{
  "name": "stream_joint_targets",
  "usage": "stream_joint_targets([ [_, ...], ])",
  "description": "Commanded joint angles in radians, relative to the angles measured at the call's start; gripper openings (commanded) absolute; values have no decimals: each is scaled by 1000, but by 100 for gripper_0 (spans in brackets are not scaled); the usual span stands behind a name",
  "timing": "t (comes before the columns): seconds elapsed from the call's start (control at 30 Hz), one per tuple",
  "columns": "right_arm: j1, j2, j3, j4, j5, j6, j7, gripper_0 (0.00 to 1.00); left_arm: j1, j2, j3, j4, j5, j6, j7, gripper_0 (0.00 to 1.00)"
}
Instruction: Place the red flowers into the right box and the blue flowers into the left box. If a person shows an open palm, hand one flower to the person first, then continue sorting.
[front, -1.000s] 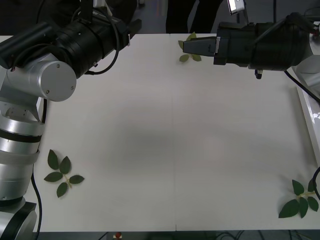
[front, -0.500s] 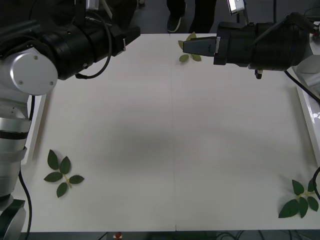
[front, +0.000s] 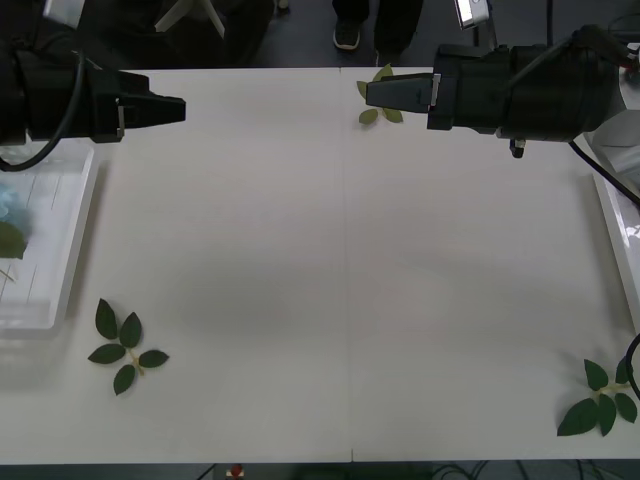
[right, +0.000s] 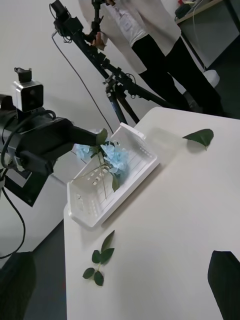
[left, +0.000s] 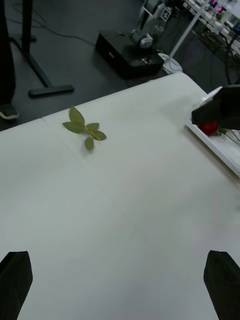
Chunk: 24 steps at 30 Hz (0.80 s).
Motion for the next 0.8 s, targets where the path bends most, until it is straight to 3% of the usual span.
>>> stream_joint_targets([
  [0.03, -2, -15, -4, -35, -2, 0, 7, 100, 37, 46, 30, -31, 97, 77, -44, 100],
  [0.33, 0, -26, -4, -34, -2, 6, 10, 100, 119, 76, 35, -31, 202, 129, -213, 100],
  [0.8, 0, -32, -4, -34, 0, 6, 15, 100, 124, 63, 29, -31, 206, 128, -280, 100],
])
